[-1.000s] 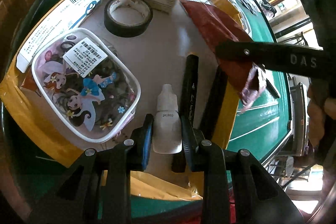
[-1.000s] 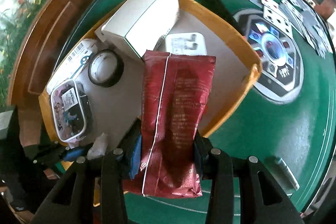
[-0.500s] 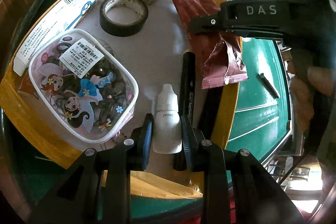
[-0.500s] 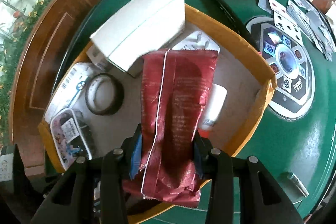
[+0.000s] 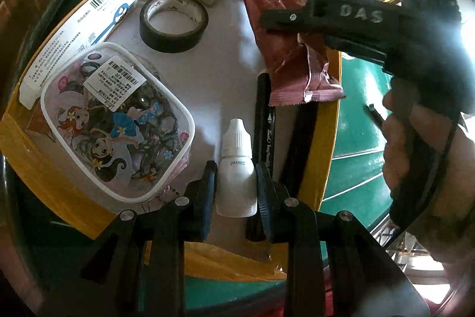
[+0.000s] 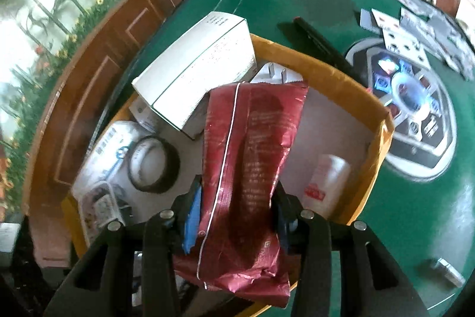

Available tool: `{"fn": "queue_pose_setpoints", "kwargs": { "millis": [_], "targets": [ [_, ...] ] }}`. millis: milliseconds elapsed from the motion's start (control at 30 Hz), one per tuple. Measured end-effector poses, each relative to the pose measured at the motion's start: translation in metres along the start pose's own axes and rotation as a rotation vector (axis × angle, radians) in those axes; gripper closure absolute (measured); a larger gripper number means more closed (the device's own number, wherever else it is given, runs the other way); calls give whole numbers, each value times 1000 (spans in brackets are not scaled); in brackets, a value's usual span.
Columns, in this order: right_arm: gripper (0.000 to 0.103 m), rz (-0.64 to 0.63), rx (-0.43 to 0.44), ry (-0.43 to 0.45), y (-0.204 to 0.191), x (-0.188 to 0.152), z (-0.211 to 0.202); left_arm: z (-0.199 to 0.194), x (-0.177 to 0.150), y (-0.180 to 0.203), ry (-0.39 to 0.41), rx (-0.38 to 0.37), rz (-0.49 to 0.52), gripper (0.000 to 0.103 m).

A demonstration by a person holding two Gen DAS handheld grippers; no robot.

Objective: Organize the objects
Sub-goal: 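Open the right gripper to drop the pouch while the left drops the dropper bottle into the tray, then move the right gripper to the teal-capped black marker while the left moves off the tray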

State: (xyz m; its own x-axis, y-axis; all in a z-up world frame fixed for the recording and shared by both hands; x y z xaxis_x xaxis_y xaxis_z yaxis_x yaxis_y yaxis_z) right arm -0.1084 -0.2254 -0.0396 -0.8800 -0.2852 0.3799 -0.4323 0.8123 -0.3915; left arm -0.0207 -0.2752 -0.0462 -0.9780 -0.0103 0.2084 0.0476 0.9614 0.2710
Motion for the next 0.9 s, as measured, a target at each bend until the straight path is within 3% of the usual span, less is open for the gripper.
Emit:
{"fn": "queue_pose_setpoints", "kwargs": {
  "millis": [67, 167, 267, 433, 633, 900],
  "targets": [
    [56, 46, 42, 2, -1, 0, -2, 0, 0, 0, 1, 2, -3, 78],
    [40, 103, 111, -37, -5, -5, 1, -1, 1, -1, 4, 7, -10, 78],
    [27, 58, 85, -31, -12, -9, -5, -2, 1, -1, 10, 19, -15, 77],
    [26, -30, 95, 7, -23, -10, -31, -6, 2, -1, 25, 26, -27, 74],
    [23, -16, 138, 77, 3, -31, -78, -21, 4, 6, 74, 23, -51, 38],
    [23, 126, 122, 105, 70, -74, -108, -30, -6, 12, 87, 98, -59, 37]
  ]
}}
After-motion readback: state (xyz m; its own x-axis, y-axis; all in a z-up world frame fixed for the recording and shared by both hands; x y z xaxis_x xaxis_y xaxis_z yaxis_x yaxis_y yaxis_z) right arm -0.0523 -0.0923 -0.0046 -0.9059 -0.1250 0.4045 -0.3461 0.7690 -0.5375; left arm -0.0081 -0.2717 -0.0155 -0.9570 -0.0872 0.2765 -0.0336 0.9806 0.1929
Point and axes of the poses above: each gripper's, at about its wrist camera, not at the fingertips, and z roughly the way its jaws point, y to its right, x to its top, the point moved 8 cm from there along z, roughly the way its jaws point, and after that the axes turned 8 degrees about x, right-handed, at the moved point
